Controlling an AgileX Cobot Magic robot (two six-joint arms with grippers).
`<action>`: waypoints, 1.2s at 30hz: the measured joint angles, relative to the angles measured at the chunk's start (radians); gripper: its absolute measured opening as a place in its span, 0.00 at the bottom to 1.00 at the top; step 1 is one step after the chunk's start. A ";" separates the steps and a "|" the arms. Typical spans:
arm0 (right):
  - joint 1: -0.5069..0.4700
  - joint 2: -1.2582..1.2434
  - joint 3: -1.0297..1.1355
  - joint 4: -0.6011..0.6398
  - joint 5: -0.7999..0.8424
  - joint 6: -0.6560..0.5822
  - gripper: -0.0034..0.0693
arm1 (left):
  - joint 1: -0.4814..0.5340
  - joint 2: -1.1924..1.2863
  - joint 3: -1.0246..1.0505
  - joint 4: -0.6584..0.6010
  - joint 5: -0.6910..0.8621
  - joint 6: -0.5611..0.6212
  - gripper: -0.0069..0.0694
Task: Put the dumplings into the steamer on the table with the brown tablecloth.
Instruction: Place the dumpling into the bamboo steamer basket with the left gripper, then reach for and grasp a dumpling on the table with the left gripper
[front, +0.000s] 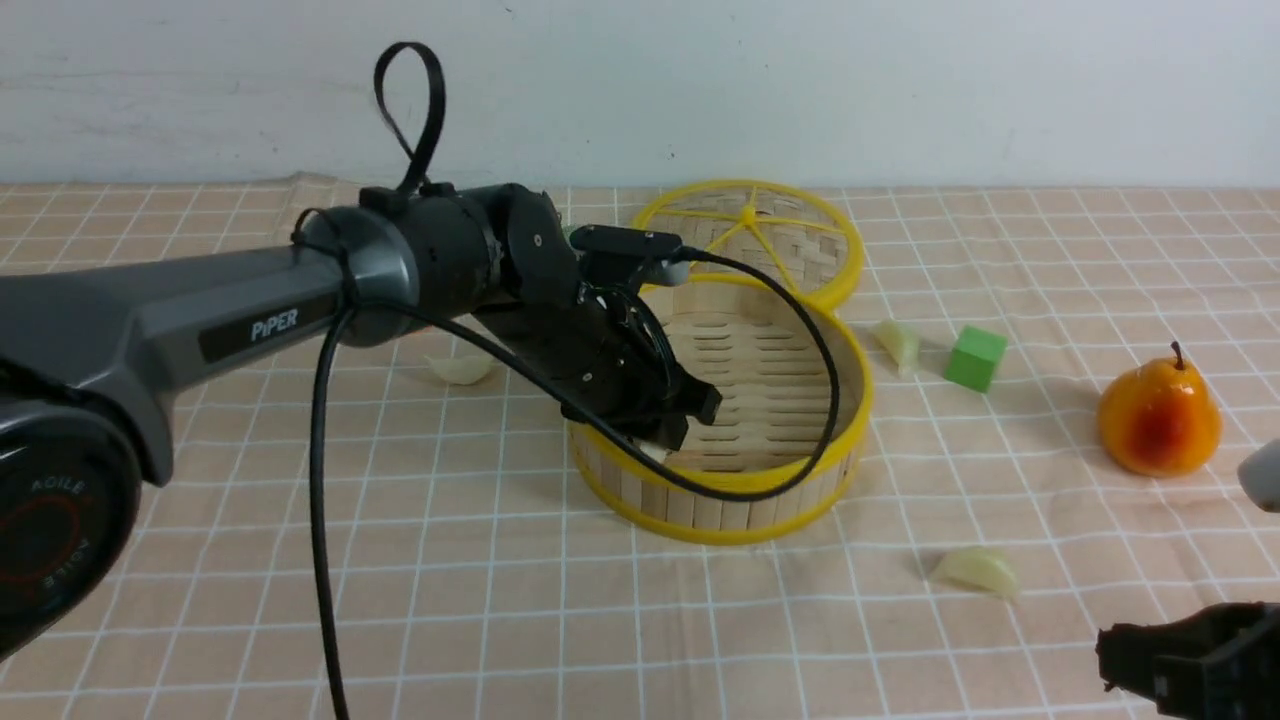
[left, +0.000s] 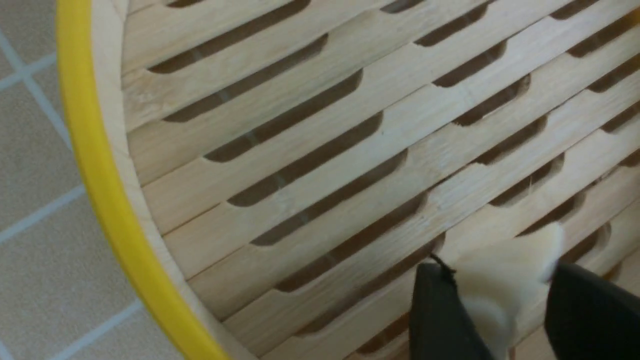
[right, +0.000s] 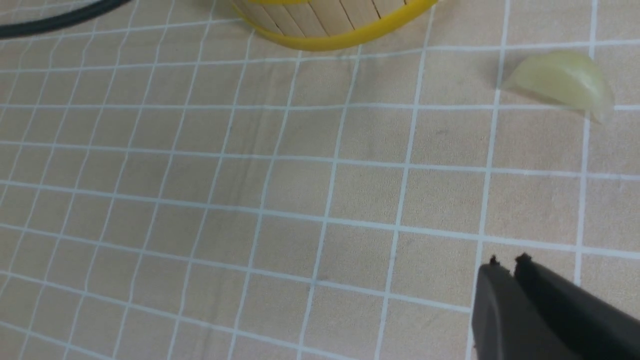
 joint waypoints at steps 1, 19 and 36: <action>0.000 0.000 0.000 0.000 0.000 0.000 0.11 | 0.000 -0.001 -0.005 0.003 0.008 0.000 0.58; 0.000 0.000 0.000 0.016 -0.010 -0.025 0.13 | 0.090 -0.028 -0.127 0.753 0.128 -0.474 0.71; 0.000 0.003 0.000 0.027 -0.040 -0.059 0.15 | 0.120 0.156 -0.127 0.774 -0.066 -0.396 0.70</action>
